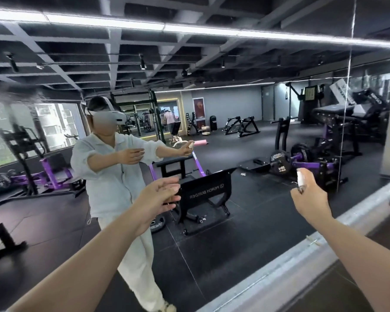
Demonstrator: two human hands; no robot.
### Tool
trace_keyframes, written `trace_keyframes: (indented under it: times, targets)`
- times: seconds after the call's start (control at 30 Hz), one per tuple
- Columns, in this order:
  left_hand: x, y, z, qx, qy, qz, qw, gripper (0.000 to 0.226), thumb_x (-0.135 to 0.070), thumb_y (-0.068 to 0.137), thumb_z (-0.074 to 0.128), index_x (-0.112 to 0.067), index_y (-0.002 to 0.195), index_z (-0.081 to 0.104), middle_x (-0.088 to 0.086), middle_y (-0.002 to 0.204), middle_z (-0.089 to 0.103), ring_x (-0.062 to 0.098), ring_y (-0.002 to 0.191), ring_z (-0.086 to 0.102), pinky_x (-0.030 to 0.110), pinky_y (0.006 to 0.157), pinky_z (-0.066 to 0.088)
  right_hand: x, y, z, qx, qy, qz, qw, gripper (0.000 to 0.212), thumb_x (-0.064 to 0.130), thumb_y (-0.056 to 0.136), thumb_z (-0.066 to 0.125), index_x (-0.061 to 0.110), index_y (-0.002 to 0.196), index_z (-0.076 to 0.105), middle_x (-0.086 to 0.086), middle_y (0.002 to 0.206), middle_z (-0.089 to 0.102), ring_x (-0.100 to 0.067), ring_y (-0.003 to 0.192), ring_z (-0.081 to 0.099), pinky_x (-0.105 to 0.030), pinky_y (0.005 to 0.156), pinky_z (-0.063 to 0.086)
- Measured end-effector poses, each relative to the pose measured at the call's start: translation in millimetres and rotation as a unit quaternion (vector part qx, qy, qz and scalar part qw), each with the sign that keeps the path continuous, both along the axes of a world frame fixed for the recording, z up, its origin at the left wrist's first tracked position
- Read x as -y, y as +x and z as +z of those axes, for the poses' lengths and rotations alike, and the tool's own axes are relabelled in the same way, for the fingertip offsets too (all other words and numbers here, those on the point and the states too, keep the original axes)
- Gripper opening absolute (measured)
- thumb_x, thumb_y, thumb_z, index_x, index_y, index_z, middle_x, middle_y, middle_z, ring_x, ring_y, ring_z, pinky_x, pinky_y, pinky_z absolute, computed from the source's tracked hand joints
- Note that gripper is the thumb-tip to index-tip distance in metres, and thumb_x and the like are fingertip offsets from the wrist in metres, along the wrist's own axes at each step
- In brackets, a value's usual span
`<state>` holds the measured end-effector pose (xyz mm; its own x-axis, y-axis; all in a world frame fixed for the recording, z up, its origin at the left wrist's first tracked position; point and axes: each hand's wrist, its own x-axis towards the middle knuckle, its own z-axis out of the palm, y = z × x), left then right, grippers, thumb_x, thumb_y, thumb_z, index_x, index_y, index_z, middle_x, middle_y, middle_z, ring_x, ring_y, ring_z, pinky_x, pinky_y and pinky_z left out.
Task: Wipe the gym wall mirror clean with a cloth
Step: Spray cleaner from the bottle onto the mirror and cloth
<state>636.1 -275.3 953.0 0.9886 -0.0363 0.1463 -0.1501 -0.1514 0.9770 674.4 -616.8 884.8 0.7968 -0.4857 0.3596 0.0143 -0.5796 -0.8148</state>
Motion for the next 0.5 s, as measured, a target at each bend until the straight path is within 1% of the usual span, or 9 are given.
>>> trace_keyframes:
  times: [0.1,0.17,0.27,0.4,0.5]
  targets:
    - [11,19,-11,0.006,0.017,-0.007,1.0,0.017,-0.01,0.095,0.056,-0.02,0.108,0.061,0.002,0.108,0.065,0.011,0.081,0.064,0.021,0.072,0.054,8,20,-16,-0.008,-0.007,-0.017,1.0,0.045,0.008,0.092,0.047,0.023,0.134,0.039,-0.022,0.094,0.059,-0.035,0.076,0.052,-0.034,0.066,0.041]
    - [19,34,-16,0.015,0.037,-0.014,0.999,0.017,-0.01,0.095,0.056,-0.022,0.105,0.061,0.001,0.108,0.065,0.01,0.082,0.064,0.021,0.073,0.054,14,34,-24,-0.013,-0.009,-0.025,1.0,0.043,0.008,0.092,0.046,0.022,0.133,0.039,-0.022,0.091,0.059,-0.037,0.076,0.053,-0.036,0.066,0.042]
    - [31,68,-17,0.025,0.052,-0.022,0.998,0.018,-0.009,0.095,0.056,-0.025,0.103,0.061,-0.001,0.109,0.064,0.01,0.083,0.065,0.023,0.076,0.053,31,61,-29,-0.019,-0.016,-0.03,0.999,0.047,0.008,0.092,0.046,0.025,0.136,0.037,-0.022,0.094,0.058,-0.039,0.08,0.055,-0.039,0.07,0.046]
    - [56,117,-12,0.031,0.044,-0.035,0.998,0.018,-0.011,0.096,0.055,-0.027,0.102,0.061,-0.003,0.109,0.065,0.01,0.086,0.065,0.022,0.075,0.053,64,92,-20,-0.029,-0.022,-0.052,0.998,0.056,0.008,0.092,0.044,0.03,0.142,0.034,-0.017,0.09,0.055,-0.036,0.078,0.052,-0.037,0.072,0.043]
    - [91,156,-10,0.032,0.025,-0.055,0.998,0.018,-0.011,0.096,0.054,-0.026,0.101,0.061,-0.005,0.108,0.065,0.011,0.087,0.065,0.022,0.075,0.053,96,101,-11,-0.027,-0.035,-0.065,0.997,0.058,0.008,0.093,0.043,0.033,0.144,0.031,-0.016,0.09,0.054,-0.033,0.076,0.051,-0.036,0.069,0.041]
